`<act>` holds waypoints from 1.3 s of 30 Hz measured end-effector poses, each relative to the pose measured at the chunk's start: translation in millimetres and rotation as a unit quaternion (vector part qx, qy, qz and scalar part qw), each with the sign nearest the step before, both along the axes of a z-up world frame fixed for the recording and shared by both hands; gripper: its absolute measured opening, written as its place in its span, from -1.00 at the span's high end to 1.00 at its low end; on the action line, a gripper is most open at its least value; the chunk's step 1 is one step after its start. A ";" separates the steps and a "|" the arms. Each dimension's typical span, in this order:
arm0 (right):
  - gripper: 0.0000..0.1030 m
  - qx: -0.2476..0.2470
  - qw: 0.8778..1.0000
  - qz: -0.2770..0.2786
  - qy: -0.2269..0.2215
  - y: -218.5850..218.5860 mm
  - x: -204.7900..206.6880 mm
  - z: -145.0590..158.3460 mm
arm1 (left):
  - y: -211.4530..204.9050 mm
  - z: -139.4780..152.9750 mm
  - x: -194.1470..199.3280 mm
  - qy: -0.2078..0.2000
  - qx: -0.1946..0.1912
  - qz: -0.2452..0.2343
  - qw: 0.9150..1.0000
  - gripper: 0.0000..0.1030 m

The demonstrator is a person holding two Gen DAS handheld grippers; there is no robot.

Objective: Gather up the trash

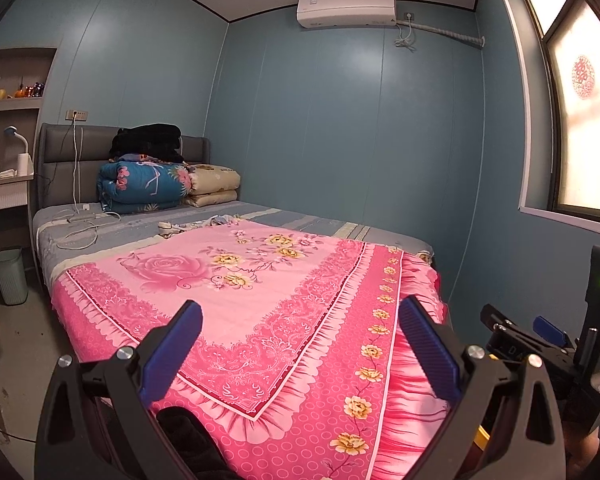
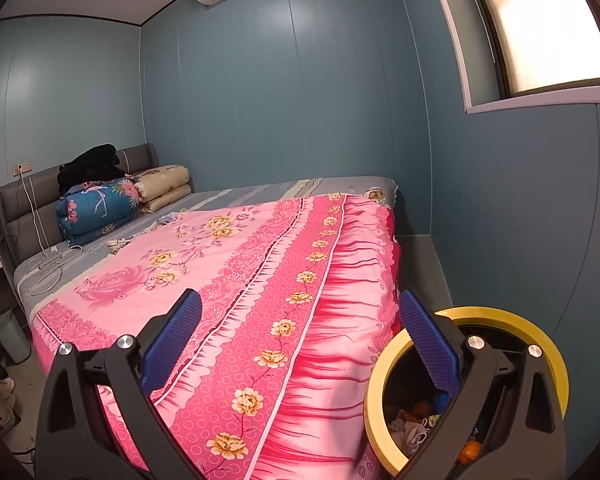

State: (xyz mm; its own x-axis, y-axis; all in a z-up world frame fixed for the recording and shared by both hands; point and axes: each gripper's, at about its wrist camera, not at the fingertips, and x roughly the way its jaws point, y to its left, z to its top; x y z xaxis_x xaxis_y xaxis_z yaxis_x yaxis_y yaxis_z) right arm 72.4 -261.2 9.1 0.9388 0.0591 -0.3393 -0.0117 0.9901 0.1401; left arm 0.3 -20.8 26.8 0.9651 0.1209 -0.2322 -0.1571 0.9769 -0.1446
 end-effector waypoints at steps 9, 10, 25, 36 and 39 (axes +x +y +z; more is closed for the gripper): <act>-0.84 0.002 1.000 -0.005 0.004 -1.4 1.6 -2.1 | -1.9 -1.9 -0.4 0.004 -0.002 -0.005 1.000 -0.84; -0.84 0.003 1.000 -0.005 0.005 -1.6 1.7 -2.2 | -1.8 -2.0 -0.1 0.005 -0.002 -0.005 1.000 -0.84; -0.84 0.002 1.000 -0.009 0.009 -2.2 0.1 -5.5 | -1.4 -2.2 0.7 0.008 -0.005 -0.006 1.000 -0.84; -0.84 0.003 1.000 -0.014 0.016 -1.9 2.6 -5.9 | -3.3 -3.0 2.6 0.011 -0.005 -0.008 1.000 -0.84; -0.84 0.003 1.000 -0.015 0.017 -2.3 2.6 -6.7 | -3.8 -3.3 2.8 0.012 -0.005 -0.009 1.000 -0.84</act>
